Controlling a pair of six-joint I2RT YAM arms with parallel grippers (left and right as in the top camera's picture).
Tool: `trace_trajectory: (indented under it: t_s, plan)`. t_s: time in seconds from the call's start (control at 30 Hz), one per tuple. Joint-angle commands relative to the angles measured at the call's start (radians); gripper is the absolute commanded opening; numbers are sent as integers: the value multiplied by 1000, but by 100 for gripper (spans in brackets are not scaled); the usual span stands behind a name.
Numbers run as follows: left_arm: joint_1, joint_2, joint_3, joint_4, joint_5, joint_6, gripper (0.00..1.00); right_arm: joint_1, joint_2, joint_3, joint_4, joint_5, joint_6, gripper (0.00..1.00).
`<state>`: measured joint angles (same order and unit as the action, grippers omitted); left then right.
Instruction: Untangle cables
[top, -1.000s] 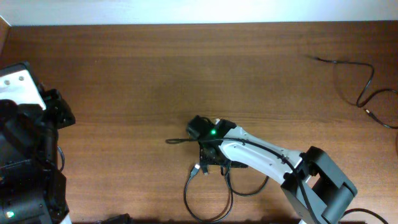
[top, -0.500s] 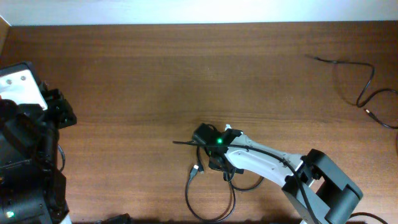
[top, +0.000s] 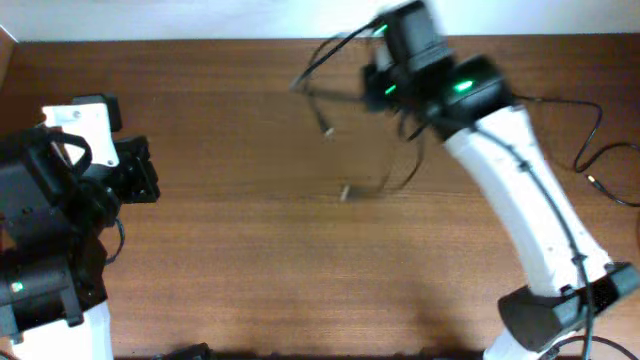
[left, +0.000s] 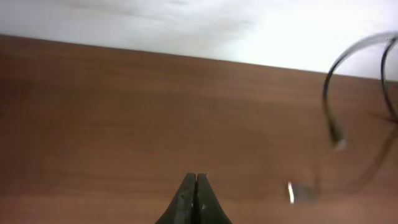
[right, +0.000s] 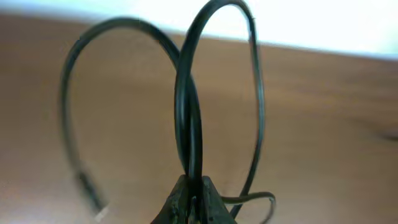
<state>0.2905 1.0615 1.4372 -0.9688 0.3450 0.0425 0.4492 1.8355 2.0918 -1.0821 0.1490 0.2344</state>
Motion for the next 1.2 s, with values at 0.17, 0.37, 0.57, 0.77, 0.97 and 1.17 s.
trace_trajectory:
  t_s: [0.17,0.37,0.57,0.77,0.97,1.17]
  plan:
    - [4,4,4,-32,183,87,0,-857,16,106,35,12,-122,4]
    - [-84,8,4,-37,188,87,0,-1163,258,105,-102,-350,-127,4]
    - [-174,51,4,-62,127,87,0,-1170,407,106,-200,-394,-153,99]
    - [-199,53,4,-75,117,211,0,-1181,367,592,-436,-919,-285,99]
    - [-199,-316,4,-35,-92,211,0,-1182,56,870,-613,-788,-317,99]
    - [-199,-615,4,-73,-224,145,6,-1183,-435,870,-616,-819,-307,99]
